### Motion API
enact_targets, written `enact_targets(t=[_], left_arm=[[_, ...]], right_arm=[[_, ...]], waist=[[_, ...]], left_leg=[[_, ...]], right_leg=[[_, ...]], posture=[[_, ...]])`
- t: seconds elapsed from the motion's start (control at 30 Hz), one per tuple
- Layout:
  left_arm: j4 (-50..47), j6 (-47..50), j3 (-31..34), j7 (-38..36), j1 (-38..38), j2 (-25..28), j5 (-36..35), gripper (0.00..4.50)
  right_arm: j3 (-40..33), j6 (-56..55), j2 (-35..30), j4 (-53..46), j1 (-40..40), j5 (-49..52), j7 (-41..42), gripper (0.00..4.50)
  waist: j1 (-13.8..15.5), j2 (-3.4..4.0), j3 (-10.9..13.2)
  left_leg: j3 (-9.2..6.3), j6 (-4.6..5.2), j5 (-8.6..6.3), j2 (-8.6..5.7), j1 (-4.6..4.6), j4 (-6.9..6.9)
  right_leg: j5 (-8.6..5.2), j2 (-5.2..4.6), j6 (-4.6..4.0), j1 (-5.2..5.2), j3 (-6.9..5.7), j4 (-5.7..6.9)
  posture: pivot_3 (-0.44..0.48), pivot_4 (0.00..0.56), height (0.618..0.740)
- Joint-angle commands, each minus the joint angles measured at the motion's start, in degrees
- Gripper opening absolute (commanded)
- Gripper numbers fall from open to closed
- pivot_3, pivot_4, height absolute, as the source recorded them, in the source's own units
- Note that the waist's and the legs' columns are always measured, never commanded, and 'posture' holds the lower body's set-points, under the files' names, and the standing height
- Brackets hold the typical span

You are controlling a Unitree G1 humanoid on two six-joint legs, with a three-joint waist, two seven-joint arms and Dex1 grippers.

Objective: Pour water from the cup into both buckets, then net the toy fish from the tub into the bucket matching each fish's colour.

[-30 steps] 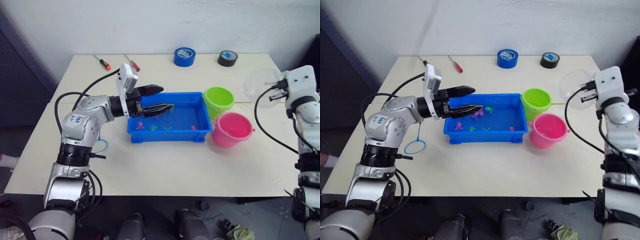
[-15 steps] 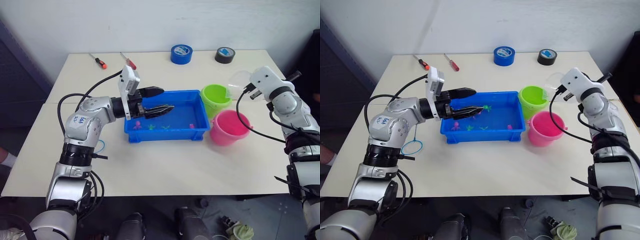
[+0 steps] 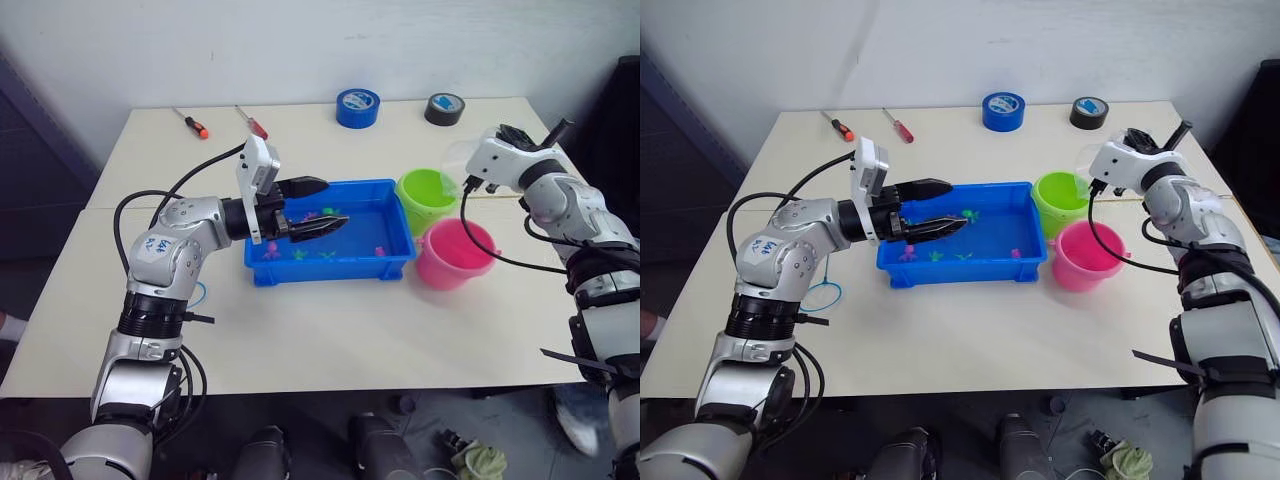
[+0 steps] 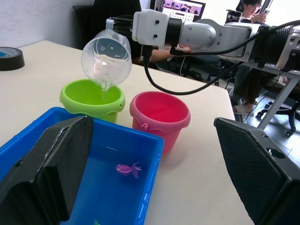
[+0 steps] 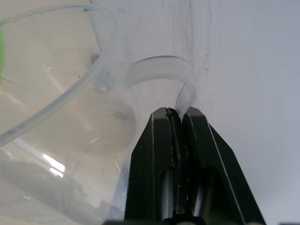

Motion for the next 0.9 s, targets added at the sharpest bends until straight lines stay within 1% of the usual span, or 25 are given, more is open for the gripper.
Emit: enact_targets(t=[0.03,0.4,0.53,0.63,0.73,0.87,0.9], left_arm=[[-2.68,-0.13,0.89,0.22,0.11,0.11,-0.54,4.5],[-3.2,0.15,1.31,0.85,0.47,-0.02,-0.73,4.5],[-3.05,0.15,1.27,0.91,0.36,-0.17,-0.79,4.5],[-3.49,0.39,1.32,0.79,0.62,-0.11,-1.07,4.5],[-4.17,0.9,1.55,0.3,0.78,-0.1,-1.96,4.5],[-7.68,3.76,3.06,-2.52,1.08,-0.31,-7.45,4.5],[-8.38,4.49,3.34,-2.87,1.18,-0.27,-8.51,4.5]], right_arm=[[1.87,-2.03,-1.52,-0.39,-2.9,-3.25,-3.77,0.03],[9.22,-4.84,-2.78,-1.19,-4.51,-12.96,-11.46,0.03],[10.52,-5.28,-2.86,-1.26,-5.12,-15.26,-14.18,0.03],[9.96,-5.64,-2.67,-0.74,-5.47,-14.49,-14.33,0.03],[4.98,-5.75,-1.97,0.82,-4.67,-7.82,-11.24,0.03],[-9.54,-1.42,-0.71,2.54,-1.07,10.25,-1.11,0.03],[-11.96,-0.41,-0.56,2.09,-0.26,13.04,0.57,0.03]], waist=[[0.0,0.0,0.0],[-0.01,0.0,0.0],[-0.09,0.0,0.0],[-0.04,0.0,0.0],[-0.04,0.0,0.0],[0.13,-0.01,0.0],[0.25,-0.02,0.01]], left_leg=[[0.0,0.0,0.0,0.0,0.0,0.0],[0.01,-0.01,0.0,-0.01,0.0,0.02],[0.03,-0.01,0.01,-0.01,0.0,0.01],[0.03,-0.02,0.01,-0.01,0.0,0.02],[0.03,-0.01,0.01,-0.02,0.0,0.02],[0.01,-0.01,0.01,0.0,0.0,0.03],[-0.04,-0.01,0.01,0.0,-0.01,0.03]], right_leg=[[0.0,0.0,0.0,0.0,0.0,0.0],[0.0,0.02,0.0,-0.01,0.0,0.04],[0.0,0.04,0.0,-0.03,0.01,0.06],[0.0,0.04,0.0,-0.03,0.0,0.07],[0.0,0.06,0.0,-0.03,0.0,0.07],[0.01,0.08,0.01,0.02,-0.03,0.06],[0.01,0.07,0.02,0.06,-0.07,0.05]], posture=[[0.0,0.15,0.74],[0.0,0.15,0.74],[0.0,0.15,0.74],[0.0,0.15,0.74],[0.0,0.15,0.74],[0.0,0.15,0.74],[0.0,0.15,0.74]])
